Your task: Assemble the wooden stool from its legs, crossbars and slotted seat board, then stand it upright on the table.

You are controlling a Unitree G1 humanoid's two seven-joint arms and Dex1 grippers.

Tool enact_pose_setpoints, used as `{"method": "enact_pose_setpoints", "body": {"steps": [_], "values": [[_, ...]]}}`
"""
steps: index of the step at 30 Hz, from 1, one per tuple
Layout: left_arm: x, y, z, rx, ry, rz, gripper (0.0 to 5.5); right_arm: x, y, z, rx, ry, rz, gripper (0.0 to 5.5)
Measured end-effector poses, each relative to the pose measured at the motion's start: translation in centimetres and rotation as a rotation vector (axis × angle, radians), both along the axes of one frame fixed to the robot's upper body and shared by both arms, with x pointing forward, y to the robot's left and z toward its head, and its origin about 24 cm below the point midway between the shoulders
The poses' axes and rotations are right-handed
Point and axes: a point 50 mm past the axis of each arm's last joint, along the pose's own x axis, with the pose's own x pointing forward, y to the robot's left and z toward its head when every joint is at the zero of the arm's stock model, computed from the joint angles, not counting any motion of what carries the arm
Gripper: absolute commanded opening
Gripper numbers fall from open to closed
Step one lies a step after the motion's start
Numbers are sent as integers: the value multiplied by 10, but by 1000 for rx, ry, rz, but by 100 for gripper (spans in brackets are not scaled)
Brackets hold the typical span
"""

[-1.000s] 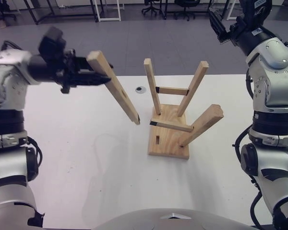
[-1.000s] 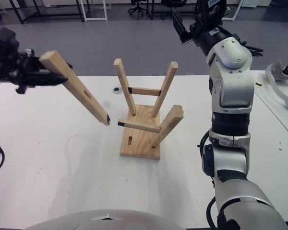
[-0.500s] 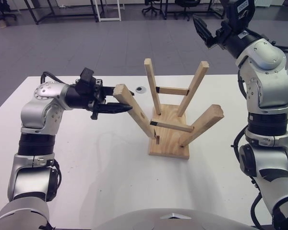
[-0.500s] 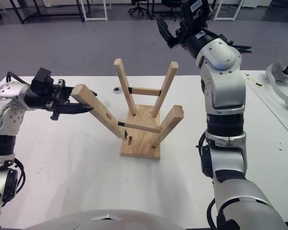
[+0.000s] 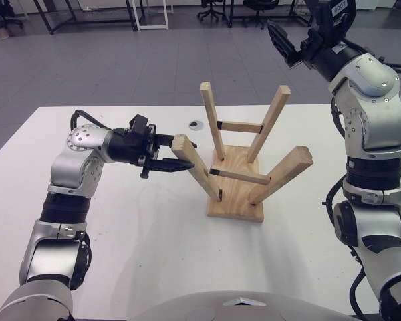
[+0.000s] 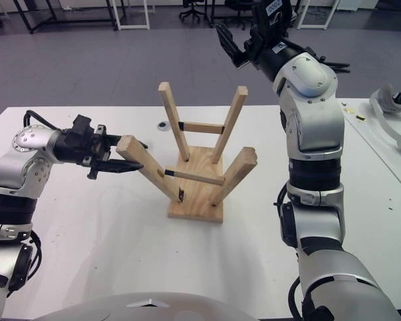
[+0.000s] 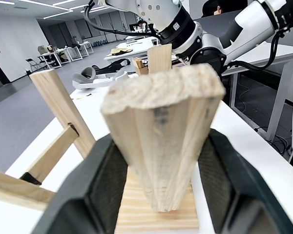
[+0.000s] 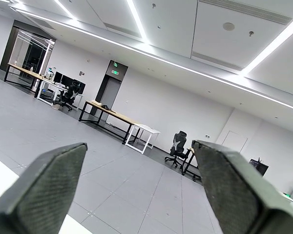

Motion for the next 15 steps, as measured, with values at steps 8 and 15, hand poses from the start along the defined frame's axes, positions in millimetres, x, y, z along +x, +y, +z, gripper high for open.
{"method": "enact_pose_setpoints", "body": {"steps": [8, 15], "values": [[3, -5, -4, 16, -3, -23, 203, -1, 0, 3, 0, -12, 3, 401], [13, -14, -5, 14, 7, -17, 203, -3, 1, 4, 0, -22, 8, 401]]}}
